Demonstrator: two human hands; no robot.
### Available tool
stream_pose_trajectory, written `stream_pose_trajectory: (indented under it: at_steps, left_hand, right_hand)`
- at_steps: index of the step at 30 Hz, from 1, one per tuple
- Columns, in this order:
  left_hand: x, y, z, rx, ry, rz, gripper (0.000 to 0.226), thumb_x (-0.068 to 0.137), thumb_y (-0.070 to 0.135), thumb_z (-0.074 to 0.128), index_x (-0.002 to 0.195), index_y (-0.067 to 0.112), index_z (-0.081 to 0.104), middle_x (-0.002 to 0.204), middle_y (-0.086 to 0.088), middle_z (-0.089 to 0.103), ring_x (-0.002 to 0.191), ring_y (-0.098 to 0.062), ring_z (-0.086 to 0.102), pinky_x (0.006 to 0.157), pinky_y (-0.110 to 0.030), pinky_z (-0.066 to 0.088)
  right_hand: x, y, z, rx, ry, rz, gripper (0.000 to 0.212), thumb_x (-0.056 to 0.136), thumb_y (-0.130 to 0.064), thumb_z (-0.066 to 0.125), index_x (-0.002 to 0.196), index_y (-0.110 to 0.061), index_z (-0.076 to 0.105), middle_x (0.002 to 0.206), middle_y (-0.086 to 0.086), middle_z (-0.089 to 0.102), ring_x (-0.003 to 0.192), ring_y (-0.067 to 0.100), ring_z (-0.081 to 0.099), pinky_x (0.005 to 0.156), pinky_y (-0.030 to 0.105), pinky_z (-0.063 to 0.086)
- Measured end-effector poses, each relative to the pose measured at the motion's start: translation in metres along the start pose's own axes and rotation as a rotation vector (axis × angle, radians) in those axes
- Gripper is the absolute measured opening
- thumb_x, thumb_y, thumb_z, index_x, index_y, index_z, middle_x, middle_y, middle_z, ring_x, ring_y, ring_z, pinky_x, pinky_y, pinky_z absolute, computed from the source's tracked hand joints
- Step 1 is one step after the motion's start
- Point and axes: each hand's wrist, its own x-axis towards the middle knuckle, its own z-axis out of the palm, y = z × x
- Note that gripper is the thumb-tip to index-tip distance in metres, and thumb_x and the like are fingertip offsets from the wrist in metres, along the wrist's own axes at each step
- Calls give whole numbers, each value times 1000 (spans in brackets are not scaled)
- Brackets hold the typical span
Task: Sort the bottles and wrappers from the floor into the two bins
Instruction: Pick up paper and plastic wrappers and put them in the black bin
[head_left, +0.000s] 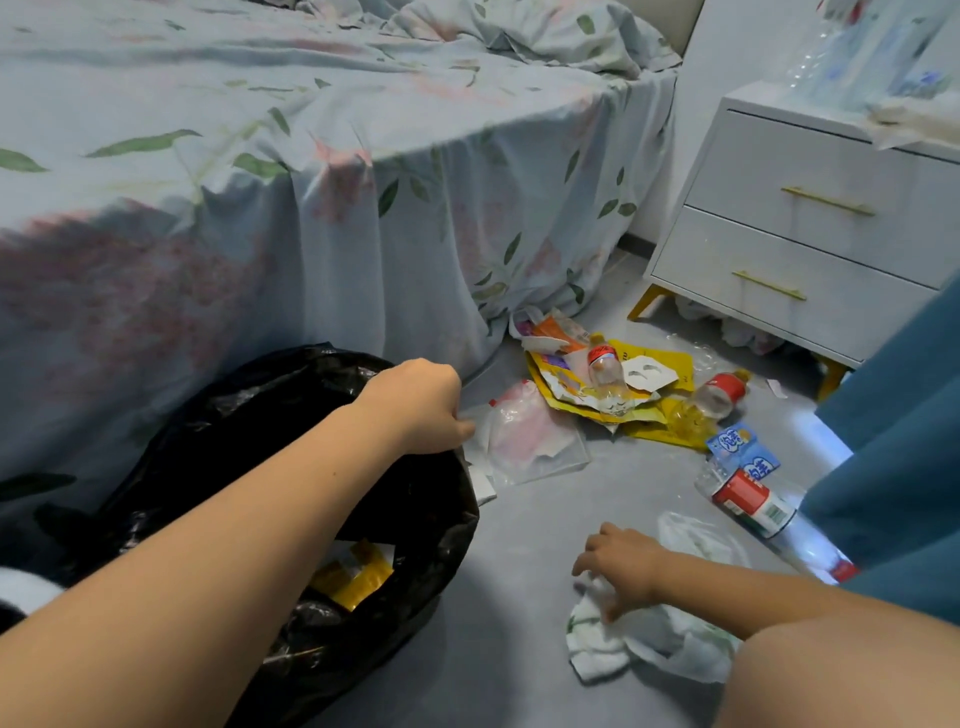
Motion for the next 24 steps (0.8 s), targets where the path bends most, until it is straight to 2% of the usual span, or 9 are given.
stream_pose_trajectory:
  at_steps: [2, 5, 8, 12, 15, 19, 22, 24]
  left_hand:
    - [2, -1, 3, -6, -10, 4, 29, 79, 34, 57, 70, 6, 64, 62, -8, 59, 67, -30, 57, 61, -32, 48]
    - [3, 0, 9, -24, -9, 38, 23, 78, 32, 56, 79, 13, 69, 78, -2, 70, 79, -26, 63, 70, -36, 56]
    - [1, -1, 16, -29, -9, 77, 20, 79, 30, 56, 81, 18, 71, 85, 3, 71, 86, -22, 62, 75, -39, 56]
    - [1, -12, 21, -36, 14, 88, 23, 84, 36, 54, 92, 23, 71, 99, 1, 65, 99, -22, 58, 86, -41, 51]
    - [-2, -30, 16, -65, 91, 37, 27, 87, 43, 53, 101, 27, 69, 107, -3, 62, 108, -25, 54, 94, -42, 46]
    - [-16, -62, 7, -90, 239, -97, 31, 86, 41, 55, 108, 23, 67, 110, -8, 62, 110, -31, 55, 95, -43, 46]
    - [-36, -84, -2, -61, 237, -260, 37, 84, 33, 60, 118, 19, 62, 120, -10, 59, 115, -30, 53, 98, -41, 44]
    - [-49, -96, -5, -59, 195, -327, 42, 84, 30, 61, 123, 15, 59, 125, -10, 57, 117, -29, 54, 97, -37, 44]
  right_hand:
    - [1, -1, 10, -3, 15, -3, 67, 75, -49, 71, 134, -31, 46, 133, 6, 46, 124, 30, 37, 96, 39, 37]
    - [3, -3, 27, -19, 21, 10, 65, 73, -45, 74, 130, -27, 49, 131, 8, 46, 122, 31, 38, 96, 40, 35]
    - [4, -6, 41, -47, 30, 27, 57, 75, -38, 73, 125, -18, 55, 130, 12, 45, 120, 33, 38, 95, 43, 35]
    - [4, -9, 41, 8, 44, 26, 44, 82, -38, 65, 122, -21, 56, 124, 9, 56, 117, 30, 46, 95, 40, 32]
    - [3, -10, 26, 214, 136, 62, 39, 82, -38, 63, 117, -21, 54, 116, 4, 64, 111, 27, 56, 94, 33, 33]
    - [4, -7, -7, 697, 352, 88, 24, 80, -36, 69, 97, -18, 65, 98, 3, 69, 97, 22, 63, 77, 27, 42]
    - [-1, -10, -44, 933, 484, 95, 24, 77, -33, 75, 93, -17, 69, 93, 0, 70, 86, 14, 64, 72, 21, 45]
    - [-7, -10, -75, 1057, 529, 73, 23, 78, -33, 75, 94, -16, 70, 93, 0, 71, 83, 13, 64, 71, 23, 50]
